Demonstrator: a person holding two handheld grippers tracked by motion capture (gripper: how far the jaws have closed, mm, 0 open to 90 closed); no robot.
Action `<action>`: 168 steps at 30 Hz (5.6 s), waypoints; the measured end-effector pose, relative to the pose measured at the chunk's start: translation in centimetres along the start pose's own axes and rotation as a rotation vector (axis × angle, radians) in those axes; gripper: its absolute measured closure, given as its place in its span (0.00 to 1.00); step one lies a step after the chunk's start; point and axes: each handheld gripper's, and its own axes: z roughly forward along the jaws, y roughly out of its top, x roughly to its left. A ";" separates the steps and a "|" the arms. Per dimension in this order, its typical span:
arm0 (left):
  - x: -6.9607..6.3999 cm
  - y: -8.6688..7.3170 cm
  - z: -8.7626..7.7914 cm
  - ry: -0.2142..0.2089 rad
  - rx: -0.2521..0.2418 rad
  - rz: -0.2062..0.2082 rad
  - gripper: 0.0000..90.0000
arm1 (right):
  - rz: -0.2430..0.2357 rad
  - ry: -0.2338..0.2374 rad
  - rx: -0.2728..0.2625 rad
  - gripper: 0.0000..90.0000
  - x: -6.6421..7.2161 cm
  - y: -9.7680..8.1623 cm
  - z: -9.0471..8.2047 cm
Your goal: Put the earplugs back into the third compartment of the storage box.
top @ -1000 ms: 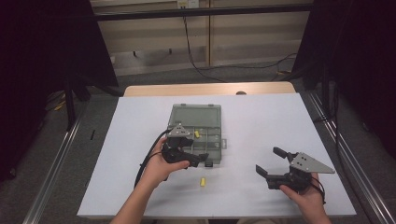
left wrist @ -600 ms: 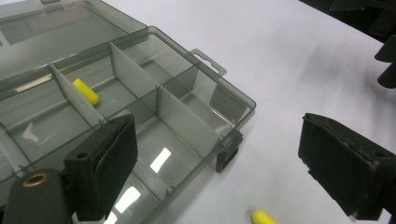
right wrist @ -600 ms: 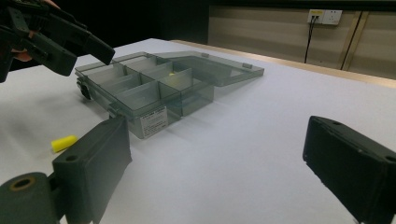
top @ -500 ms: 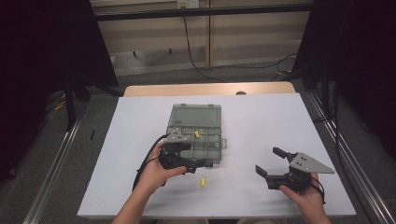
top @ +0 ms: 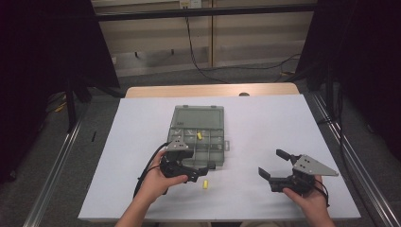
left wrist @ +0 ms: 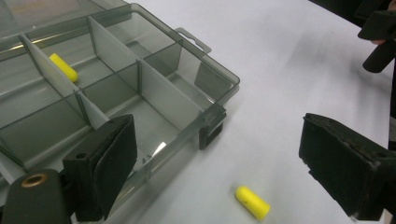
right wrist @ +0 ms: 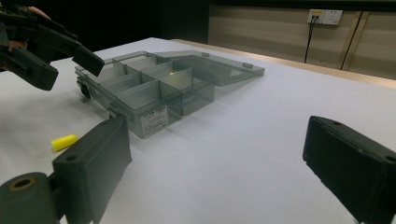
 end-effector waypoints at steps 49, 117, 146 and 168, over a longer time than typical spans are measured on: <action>-1.9 -2.1 0.4 -0.069 0.034 0.065 0.26 | -0.008 0.009 0.003 0.08 0.2 0.0 0.1; -1.7 -2.2 1.3 -0.061 0.110 0.078 0.92 | -0.011 0.010 0.004 0.08 0.3 0.0 0.1; 2.1 3.2 -0.2 0.004 0.043 0.008 0.92 | -0.004 0.005 0.000 0.08 0.2 0.0 0.1; 5.2 5.4 2.5 0.092 0.044 -0.037 0.91 | -0.005 0.007 0.000 0.08 0.1 0.0 0.1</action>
